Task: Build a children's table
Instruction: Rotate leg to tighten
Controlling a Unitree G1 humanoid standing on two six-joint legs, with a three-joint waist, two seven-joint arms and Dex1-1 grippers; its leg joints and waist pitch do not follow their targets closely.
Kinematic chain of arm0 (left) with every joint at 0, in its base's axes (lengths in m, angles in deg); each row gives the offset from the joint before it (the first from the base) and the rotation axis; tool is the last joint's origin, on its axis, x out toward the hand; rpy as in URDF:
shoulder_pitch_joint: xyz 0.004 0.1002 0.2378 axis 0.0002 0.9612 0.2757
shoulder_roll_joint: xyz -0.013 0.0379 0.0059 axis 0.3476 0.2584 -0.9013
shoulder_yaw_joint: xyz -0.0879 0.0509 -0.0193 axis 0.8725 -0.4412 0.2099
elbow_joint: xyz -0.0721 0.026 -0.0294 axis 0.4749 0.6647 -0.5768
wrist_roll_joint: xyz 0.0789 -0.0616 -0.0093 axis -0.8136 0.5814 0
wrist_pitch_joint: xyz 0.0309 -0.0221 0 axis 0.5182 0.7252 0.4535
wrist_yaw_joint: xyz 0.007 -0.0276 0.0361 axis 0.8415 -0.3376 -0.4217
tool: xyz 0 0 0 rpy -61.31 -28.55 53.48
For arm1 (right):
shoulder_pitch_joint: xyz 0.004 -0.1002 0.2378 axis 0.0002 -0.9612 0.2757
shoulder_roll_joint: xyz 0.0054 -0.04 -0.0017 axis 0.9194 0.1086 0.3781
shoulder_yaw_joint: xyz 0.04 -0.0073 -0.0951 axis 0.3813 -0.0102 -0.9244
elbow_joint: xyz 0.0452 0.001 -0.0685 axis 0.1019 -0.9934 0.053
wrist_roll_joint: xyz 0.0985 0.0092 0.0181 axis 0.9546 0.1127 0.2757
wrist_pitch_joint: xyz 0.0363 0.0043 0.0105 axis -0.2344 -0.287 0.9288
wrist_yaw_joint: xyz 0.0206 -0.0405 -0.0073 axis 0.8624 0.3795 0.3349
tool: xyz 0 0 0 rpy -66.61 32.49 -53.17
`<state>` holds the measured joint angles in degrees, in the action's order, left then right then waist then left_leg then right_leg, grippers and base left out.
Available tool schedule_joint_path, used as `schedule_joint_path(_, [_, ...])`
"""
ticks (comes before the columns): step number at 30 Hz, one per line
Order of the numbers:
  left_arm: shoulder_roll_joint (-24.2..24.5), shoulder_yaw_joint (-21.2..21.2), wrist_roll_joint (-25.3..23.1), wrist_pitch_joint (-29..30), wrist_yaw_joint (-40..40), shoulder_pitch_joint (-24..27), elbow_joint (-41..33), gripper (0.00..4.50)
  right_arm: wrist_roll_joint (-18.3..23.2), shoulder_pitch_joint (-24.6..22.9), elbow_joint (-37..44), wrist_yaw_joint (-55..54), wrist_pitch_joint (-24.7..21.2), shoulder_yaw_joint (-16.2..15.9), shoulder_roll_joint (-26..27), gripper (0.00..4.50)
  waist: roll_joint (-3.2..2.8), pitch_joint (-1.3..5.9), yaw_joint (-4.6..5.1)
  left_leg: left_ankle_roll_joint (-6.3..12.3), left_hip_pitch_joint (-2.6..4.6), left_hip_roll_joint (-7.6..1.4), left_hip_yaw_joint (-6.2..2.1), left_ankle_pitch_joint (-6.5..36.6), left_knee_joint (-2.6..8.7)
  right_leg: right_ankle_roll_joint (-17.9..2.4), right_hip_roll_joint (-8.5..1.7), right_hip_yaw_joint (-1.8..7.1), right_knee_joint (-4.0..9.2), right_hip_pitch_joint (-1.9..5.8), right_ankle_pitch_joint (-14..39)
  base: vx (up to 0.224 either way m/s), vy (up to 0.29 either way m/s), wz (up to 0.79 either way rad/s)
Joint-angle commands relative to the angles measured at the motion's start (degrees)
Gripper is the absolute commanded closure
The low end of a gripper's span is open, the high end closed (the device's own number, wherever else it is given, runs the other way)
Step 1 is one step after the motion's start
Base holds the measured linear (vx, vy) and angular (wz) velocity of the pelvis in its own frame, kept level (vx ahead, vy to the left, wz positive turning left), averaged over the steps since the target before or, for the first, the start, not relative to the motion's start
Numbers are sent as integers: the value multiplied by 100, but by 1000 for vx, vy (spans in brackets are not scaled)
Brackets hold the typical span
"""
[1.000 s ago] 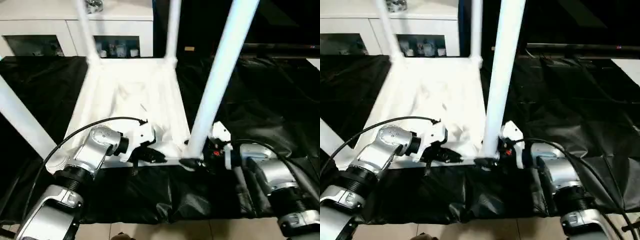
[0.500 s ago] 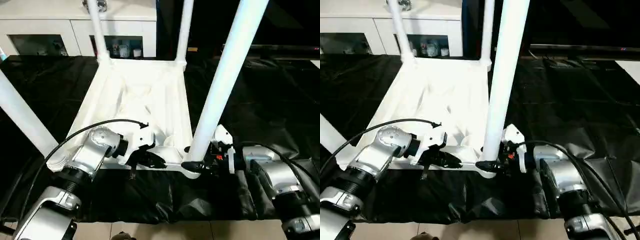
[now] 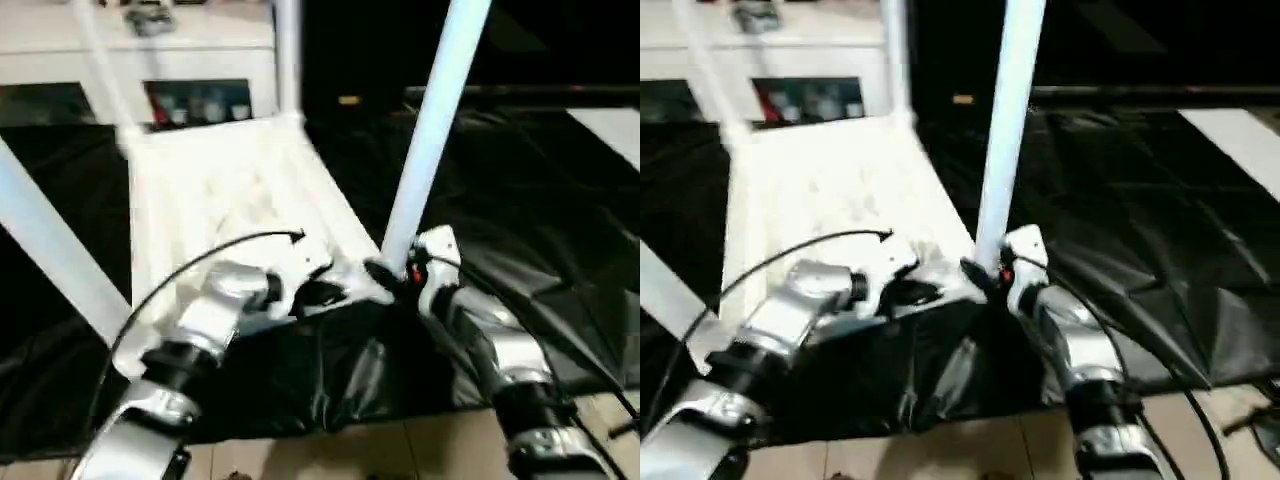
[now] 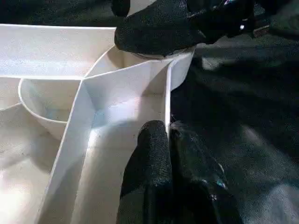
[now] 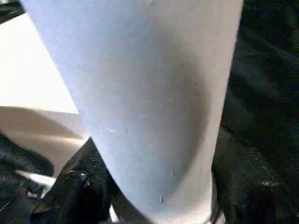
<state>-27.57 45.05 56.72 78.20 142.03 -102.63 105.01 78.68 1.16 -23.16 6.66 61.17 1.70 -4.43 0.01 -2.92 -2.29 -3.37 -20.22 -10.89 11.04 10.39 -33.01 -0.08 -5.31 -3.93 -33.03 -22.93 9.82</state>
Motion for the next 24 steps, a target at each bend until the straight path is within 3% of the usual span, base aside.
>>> schedule_joint_path(1, [-390, -142, 85, -56, -230, -81, -306, 450, -28, -12, -127, 82, -98, -446, 483, 164, 47, 290, -6, 37, 49, -192, -157, 2161, 451, -693, -321, 186, 550, 151, 2993, 0, 0, 0])
schedule_joint_path(2, [-377, -174, 87, -118, -188, -68, -312, 450, 36, -12, -84, 123, -80, -382, 499, 129, 55, 295, -1, 55, 32, -197, -157, 2103, 456, -712, -331, 194, 539, 164, 2942, 0, 0, 0])
schedule_joint_path(5, [-352, -200, 85, -193, -138, -58, -307, 450, 118, -12, -39, 180, -69, -311, 504, 109, 48, 304, 7, 94, 23, -203, -144, 1997, 455, -799, -324, 213, 511, 171, 2675, 0, 0, 0])
schedule_joint_path(6, [-311, -212, 73, -269, -67, -44, -303, 450, 137, -21, -11, 275, -72, -310, 446, 94, 78, 305, 10, 109, 19, -205, -133, 1953, 455, -829, -316, 216, 503, 174, 2569, 0, 0, 0])
schedule_joint_path(8, [-286, -230, 70, -290, -53, -31, -320, 450, 139, -23, -2, 297, -70, -319, 414, 84, 55, 312, 2, 118, 20, -213, -127, 1861, 451, -913, -321, 231, 472, 180, 2360, 0, 0, 0])
schedule_joint_path(11, [-11, -348, 133, -655, 398, 38, -357, 450, 95, -324, 551, 1269, 95, -608, -422, 84, 107, 339, -48, 236, 33, -230, -86, 1618, 418, -1028, -307, 252, 427, 186, 1853, 0, 0, 0])
schedule_joint_path(13, [124, -399, 129, -847, 594, 61, -357, 450, 231, -546, 894, 1830, 101, -593, -857, 84, 109, 357, -99, 358, 22, -237, -69, 1413, 390, -1107, -309, 261, 377, 228, 1508, 31, -4, 5])
schedule_joint_path(15, [276, -463, 164, -973, 866, 99, -379, 450, 403, -795, 1231, 2422, 75, -507, -1340, 84, 112, 387, -193, 577, 47, -248, -25, 1014, 337, -1342, -296, 279, 284, 218, 785, 65, -9, 11])
schedule_joint_path(16, [336, -491, 171, -1066, 980, 112, -370, 450, 497, -918, 1372, 2694, 42, -447, -1584, 84, 117, 418, -224, 693, 3, -244, -30, 682, 309, -1463, -288, 271, 195, 265, 315, 56, -7, 4])
schedule_joint_path(17, [378, -509, 176, -1134, 1062, 120, -356, 450, 568, -1008, 1473, 2895, 4, -395, -1767, 84, 110, 431, -287, 804, 16, -251, -26, 444, 281, -1543, -285, 264, 155, 261, -48, 56, -7, 4])
schedule_joint_path(19, [423, -523, 168, -1192, 1126, 121, -332, 450, 649, -1104, 1572, 3094, -36, -316, -1969, 84, 95, 434, -329, 912, 18, -248, -14, 320, 257, -1633, -274, 262, 124, 253, -279, 0, 0, 0])
schedule_joint_path(20, [427, -525, 167, -1197, 1130, 121, -330, 450, 654, -1111, 1579, 3108, -37, -311, -1983, 84, 109, 425, -353, 968, -12, -256, -11, 263, 246, -1671, -276, 255, 114, 268, -342, 0, 0, 0])
schedule_joint_path(22, [493, -546, 161, -1290, 1225, 109, -287, 450, 749, -1209, 1678, 3311, -70, -199, -2221, 84, 117, 398, -365, 910, -29, -266, -16, 493, 262, -1611, -298, 240, 158, 273, 104, 0, 0, 0])
schedule_joint_path(23, [517, -552, 161, -1318, 1263, 103, -273, 450, 779, -1235, 1705, 3367, -87, -158, -2293, 84, 93, 376, -361, 732, -11, -278, -22, 839, 284, -1512, -306, 242, 221, 259, 656, 0, 0, 0])
schedule_joint_path(24, [571, -574, 174, -1403, 1356, 85, -232, 450, 846, -1289, 1762, 3464, -91, -95, -2452, 84, 88, 359, -362, 670, -16, -276, -31, 974, 299, -1468, -310, 240, 246, 256, 877, 0, 0, 0])
